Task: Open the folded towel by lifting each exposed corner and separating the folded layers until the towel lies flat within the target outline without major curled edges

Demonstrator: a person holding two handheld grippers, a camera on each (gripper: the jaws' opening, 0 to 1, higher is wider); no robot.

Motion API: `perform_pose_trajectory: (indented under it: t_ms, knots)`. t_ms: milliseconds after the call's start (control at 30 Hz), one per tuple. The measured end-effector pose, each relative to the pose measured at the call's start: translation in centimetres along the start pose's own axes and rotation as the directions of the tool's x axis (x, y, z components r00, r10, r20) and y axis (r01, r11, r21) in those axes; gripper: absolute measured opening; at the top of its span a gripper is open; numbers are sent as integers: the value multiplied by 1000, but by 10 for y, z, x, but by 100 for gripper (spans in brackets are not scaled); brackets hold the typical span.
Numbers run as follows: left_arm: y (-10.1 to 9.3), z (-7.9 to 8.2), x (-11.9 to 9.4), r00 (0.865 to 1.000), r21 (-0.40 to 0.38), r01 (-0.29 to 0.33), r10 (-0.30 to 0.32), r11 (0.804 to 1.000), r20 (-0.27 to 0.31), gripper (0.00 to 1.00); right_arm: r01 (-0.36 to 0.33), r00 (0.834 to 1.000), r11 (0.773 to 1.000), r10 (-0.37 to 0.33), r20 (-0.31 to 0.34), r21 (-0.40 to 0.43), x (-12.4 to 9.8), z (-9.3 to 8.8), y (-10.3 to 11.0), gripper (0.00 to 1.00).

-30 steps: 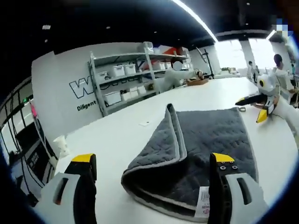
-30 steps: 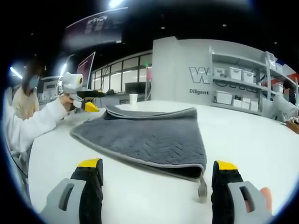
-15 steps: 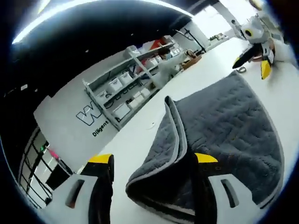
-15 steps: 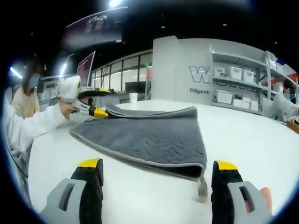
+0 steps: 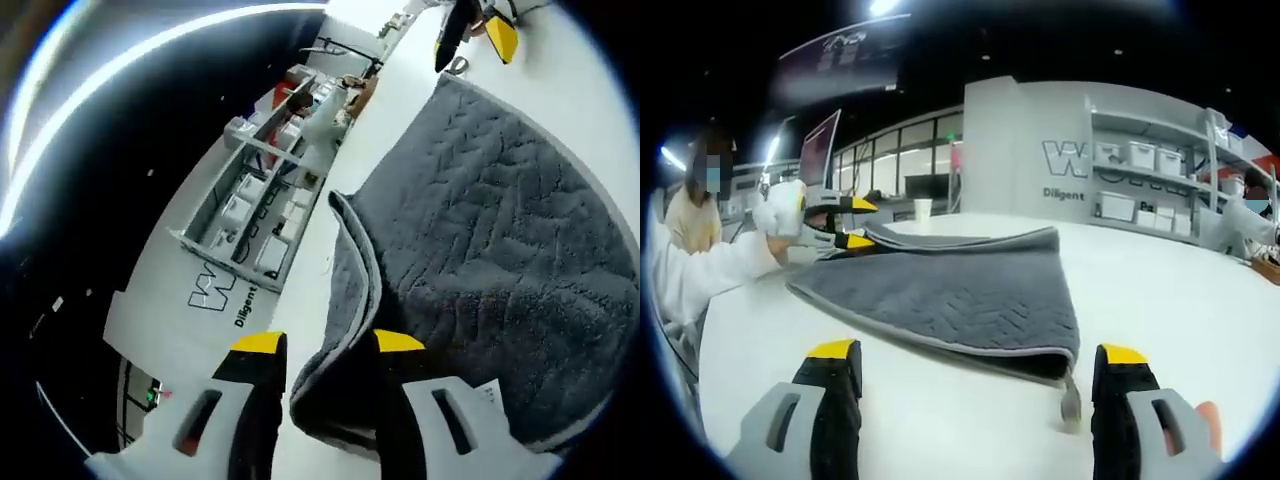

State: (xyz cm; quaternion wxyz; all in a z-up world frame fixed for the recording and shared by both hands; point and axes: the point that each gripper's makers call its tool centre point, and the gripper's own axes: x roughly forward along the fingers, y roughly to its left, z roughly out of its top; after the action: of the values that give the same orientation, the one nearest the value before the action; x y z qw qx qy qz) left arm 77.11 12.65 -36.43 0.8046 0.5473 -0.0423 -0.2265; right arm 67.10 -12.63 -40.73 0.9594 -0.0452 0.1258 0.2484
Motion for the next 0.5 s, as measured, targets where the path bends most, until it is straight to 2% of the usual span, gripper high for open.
perform_pose_trajectory:
  t_ms: [200, 333, 500]
  knots:
    - [1, 2, 1, 1000, 56, -9, 9, 998, 9, 14, 2, 1000, 1000, -2, -10, -3, 1, -2, -2, 95]
    - [4, 2, 0, 1000, 52, -12, 12, 999, 11, 8, -2, 1000, 1000, 2, -12, -2, 1, -2, -1, 95]
    - [7, 0, -1, 1000, 31, -27, 27, 999, 10, 5, -5, 1000, 1000, 5, -10, -5, 1, -2, 0, 95]
